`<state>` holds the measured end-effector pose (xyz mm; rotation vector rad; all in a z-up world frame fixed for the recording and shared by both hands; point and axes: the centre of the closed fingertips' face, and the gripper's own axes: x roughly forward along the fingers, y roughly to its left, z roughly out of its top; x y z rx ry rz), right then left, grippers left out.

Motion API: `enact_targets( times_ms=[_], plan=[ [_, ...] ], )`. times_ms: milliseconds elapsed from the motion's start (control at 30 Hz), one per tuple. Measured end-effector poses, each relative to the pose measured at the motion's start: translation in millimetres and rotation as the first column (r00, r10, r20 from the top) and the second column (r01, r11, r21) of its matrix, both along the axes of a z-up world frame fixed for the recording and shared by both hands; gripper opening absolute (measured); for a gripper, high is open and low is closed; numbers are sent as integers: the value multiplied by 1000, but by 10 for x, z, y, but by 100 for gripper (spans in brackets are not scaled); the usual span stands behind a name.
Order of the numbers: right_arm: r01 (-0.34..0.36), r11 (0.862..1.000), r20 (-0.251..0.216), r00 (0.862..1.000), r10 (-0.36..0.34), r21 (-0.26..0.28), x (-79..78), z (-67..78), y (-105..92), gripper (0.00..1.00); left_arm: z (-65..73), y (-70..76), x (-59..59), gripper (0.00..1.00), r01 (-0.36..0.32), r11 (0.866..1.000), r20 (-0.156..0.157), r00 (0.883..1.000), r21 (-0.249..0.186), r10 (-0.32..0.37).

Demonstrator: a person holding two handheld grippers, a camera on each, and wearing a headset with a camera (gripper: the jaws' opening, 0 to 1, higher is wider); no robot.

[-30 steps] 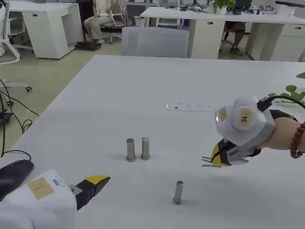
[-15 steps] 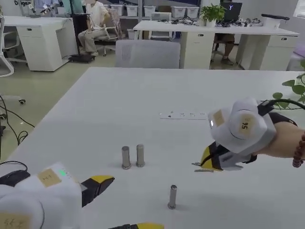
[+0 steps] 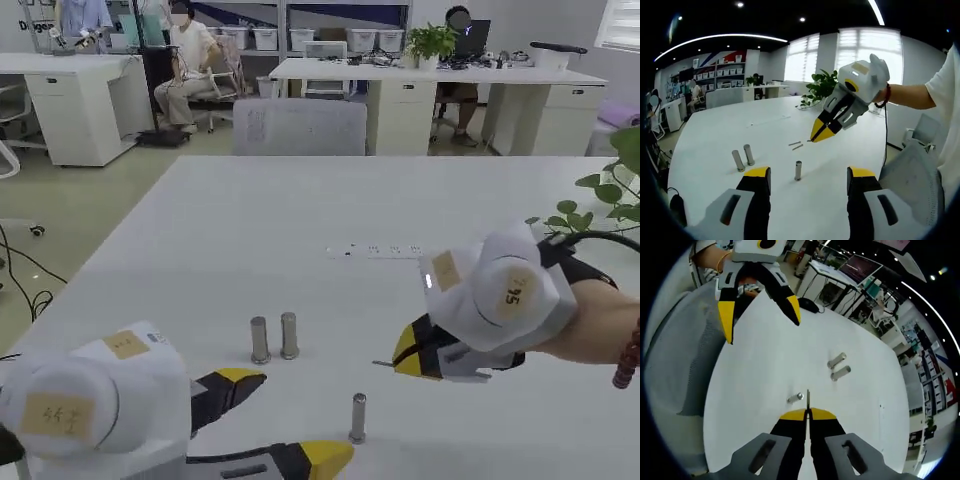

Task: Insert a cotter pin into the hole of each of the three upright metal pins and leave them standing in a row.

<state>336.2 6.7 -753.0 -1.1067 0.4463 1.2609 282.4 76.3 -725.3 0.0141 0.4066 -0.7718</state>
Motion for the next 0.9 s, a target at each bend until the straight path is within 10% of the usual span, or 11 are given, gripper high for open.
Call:
enact_targets(
  times_ms=[900],
  plan=[
    [-72,990,24,997,69,118,-436,13,402,2,-88,-130,52,33,-61,972,-186,982,-225,19]
  ],
)
